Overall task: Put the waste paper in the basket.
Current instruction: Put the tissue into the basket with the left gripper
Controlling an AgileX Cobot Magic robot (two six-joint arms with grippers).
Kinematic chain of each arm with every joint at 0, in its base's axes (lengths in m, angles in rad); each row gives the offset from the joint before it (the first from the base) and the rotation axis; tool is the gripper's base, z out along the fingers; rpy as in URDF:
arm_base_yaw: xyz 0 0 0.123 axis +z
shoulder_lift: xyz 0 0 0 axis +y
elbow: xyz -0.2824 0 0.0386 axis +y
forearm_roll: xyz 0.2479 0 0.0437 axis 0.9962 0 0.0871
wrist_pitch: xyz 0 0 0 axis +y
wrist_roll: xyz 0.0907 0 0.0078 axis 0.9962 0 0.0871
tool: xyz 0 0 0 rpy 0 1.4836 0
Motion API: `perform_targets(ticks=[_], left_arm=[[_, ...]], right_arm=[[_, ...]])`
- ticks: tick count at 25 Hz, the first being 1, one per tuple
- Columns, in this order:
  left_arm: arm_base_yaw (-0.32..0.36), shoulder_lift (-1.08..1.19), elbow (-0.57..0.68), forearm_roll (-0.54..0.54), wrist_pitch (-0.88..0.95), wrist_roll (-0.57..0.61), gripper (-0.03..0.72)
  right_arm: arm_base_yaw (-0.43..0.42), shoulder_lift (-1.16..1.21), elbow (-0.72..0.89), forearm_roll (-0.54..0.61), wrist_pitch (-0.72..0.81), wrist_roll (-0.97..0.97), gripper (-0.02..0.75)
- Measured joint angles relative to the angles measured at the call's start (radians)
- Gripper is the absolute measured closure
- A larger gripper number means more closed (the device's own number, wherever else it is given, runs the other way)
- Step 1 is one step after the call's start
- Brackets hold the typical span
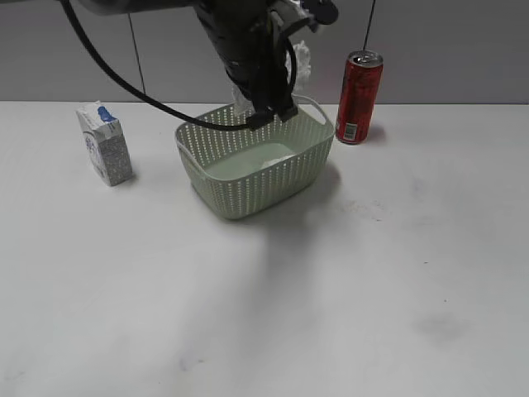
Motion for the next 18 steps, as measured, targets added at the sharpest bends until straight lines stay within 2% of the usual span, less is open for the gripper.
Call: perform_targets(ticks=[3,4,6,9,12,15,18], left_arm=[[0.032,0.020,0.000,-0.008,-0.048,0.000,0.669],[0.037,0.030,0.000,-0.013,-0.054,0.000,0.642],[0.038,0.051,0.000,-0.023,-0.057,0.000,0.547],[0.038,0.080,0.000,-0.049,-0.055,0.000,0.322],[0.038,0.088,0.000,-0.056,-0.034,0.000,0.159],[0.038,0.086,-0.001,-0.058,0.025,-0.010,0.102],[0.038,0.073,-0.001,-0.059,0.137,-0.064,0.093]], right_arm=[[0.000,0.000,0.000,0.000,-0.001,0.000,0.148],[0.000,0.000,0.000,0.000,-0.001,0.000,0.148],[0.000,0.000,0.000,0.000,-0.001,0.000,0.148],[0.000,0.000,0.000,0.000,-0.001,0.001,0.148],[0.000,0.000,0.000,0.000,-0.001,0.001,0.148],[0.000,0.000,0.000,0.000,-0.001,0.001,0.148],[0.000,0.000,0.000,0.000,-0.001,0.001,0.148]])
